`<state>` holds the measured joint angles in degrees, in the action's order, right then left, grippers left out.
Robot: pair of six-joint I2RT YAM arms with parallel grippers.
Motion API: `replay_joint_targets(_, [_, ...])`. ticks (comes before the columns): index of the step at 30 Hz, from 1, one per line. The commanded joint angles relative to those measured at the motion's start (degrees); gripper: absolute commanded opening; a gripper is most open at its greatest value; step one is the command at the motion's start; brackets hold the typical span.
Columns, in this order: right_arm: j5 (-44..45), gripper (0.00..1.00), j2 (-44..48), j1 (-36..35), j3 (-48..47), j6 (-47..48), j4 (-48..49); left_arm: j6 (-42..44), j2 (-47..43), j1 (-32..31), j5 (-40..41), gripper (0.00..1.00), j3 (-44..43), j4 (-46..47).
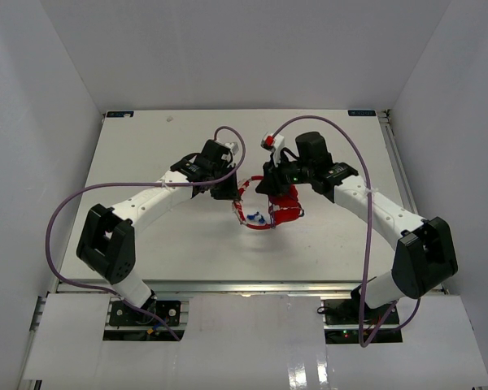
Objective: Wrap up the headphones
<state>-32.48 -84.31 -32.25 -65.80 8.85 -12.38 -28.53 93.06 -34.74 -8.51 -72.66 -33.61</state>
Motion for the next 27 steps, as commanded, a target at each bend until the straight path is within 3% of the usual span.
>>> replay_joint_targets(1, [1.2,0.38,2.5,-0.4,-2.9,6.4,-3.9,-0.1,-3.2,-0.4,0.3,0.0,-1.7,-1.0])
replay_joint_targets(13, [-11.3,0.57,7.8,2.2,-6.9,13.9,-10.7,2.3,-2.4,3.6,2.6,0.0,-1.3,-3.3])
replay_joint_targets(27, [-15.8,0.61,16.4,10.0,5.7,14.9,-10.4,5.9,7.5,10.5,-2.0,0.0,-4.2,-1.2])
